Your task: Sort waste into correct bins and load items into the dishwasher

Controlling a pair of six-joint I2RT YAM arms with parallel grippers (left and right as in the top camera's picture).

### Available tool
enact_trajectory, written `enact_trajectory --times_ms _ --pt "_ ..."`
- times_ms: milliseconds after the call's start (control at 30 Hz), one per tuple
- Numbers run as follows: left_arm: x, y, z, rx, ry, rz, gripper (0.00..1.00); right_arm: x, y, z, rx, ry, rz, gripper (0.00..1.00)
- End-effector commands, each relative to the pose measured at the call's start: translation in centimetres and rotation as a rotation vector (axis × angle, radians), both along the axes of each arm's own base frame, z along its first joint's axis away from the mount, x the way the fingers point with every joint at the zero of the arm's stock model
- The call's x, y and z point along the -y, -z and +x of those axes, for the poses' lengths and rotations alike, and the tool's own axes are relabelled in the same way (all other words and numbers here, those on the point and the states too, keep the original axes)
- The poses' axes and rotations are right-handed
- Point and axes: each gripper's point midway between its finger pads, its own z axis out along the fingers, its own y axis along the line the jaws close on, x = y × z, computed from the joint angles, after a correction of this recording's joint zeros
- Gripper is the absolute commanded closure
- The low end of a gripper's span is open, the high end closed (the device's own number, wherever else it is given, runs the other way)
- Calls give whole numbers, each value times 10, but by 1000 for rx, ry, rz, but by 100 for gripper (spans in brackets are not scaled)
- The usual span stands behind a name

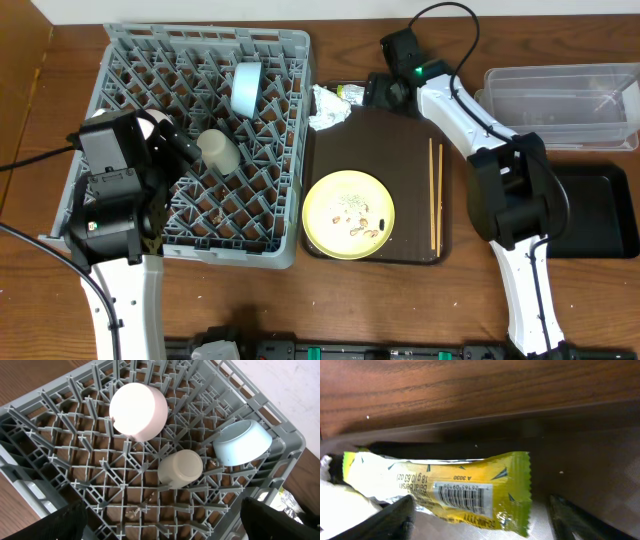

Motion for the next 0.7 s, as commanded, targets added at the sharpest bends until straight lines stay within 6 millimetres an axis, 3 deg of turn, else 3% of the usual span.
enact_trajectory --times_ms 0,267,333,467,567,667 --pt "-3 2 0 -10 -13 3 2 -2 2 5 7 11 28 32" --pt "-3 2 0 -11 -13 3 2 11 3 12 47 44 -51 41" --pt "-3 2 0 -11 -13 4 2 13 3 12 51 49 -60 54" --pt "-3 2 0 -11 -13 4 2 15 2 14 54 53 -57 97" --pt "-3 2 0 -11 -13 4 2 21 -5 19 62 64 -49 99" --pt "-3 2 0 -11 -13 4 2 32 -24 22 75 85 -44 99"
